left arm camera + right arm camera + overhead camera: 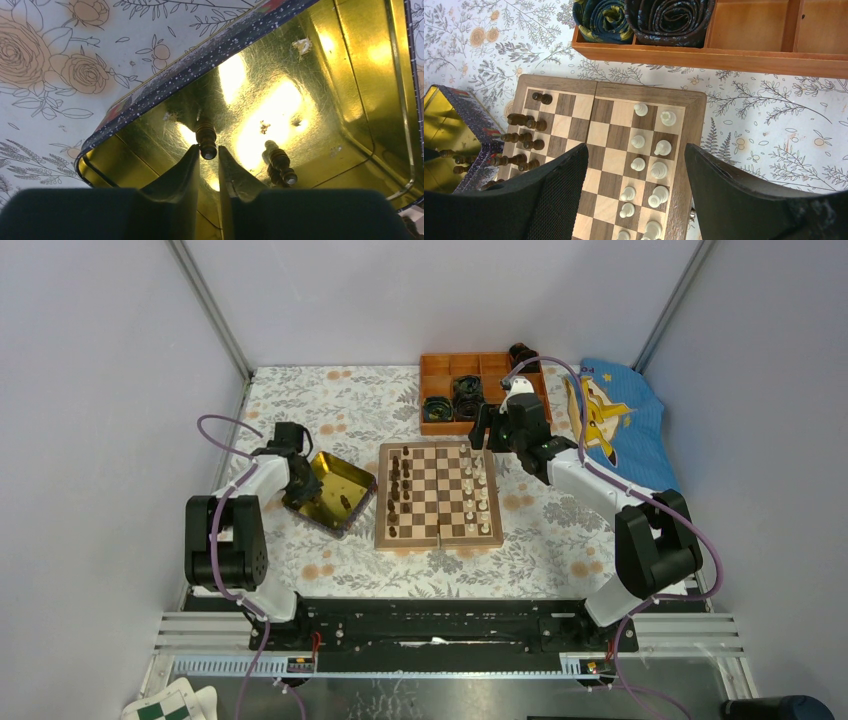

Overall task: Set up the chess pieces on the board
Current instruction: Pick up the chess piece from the storage box, then place the chess piece on the chessboard.

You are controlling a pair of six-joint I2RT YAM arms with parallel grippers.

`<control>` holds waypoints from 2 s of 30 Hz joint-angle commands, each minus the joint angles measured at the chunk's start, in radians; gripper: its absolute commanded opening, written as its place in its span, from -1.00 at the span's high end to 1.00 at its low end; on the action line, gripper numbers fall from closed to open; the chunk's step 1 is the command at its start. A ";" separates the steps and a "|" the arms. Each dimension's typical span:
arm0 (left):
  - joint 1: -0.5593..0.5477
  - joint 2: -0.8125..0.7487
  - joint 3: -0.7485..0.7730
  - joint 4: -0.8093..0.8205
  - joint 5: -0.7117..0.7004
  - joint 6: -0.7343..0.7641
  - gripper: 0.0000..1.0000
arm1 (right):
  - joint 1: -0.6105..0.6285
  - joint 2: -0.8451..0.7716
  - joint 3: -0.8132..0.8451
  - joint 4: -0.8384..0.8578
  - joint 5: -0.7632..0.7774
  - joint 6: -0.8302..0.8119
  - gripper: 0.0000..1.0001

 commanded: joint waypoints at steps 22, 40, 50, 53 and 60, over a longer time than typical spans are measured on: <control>-0.127 -0.206 0.084 -0.064 -0.054 0.071 1.00 | -0.006 -0.033 -0.002 0.050 0.007 0.004 -0.56; -0.722 -0.163 0.251 -0.155 -0.171 0.127 1.00 | -0.008 -0.036 -0.005 0.045 0.027 0.000 -0.56; -0.897 -0.061 0.268 -0.153 -0.225 0.132 1.00 | -0.006 -0.039 -0.005 0.041 0.042 -0.001 -0.57; -0.917 -0.043 0.261 -0.153 -0.238 0.128 1.00 | -0.007 -0.039 -0.005 0.040 0.050 -0.003 -0.57; -0.923 -0.023 0.227 -0.149 -0.289 0.107 1.00 | -0.010 -0.038 -0.006 0.040 0.061 -0.001 -0.59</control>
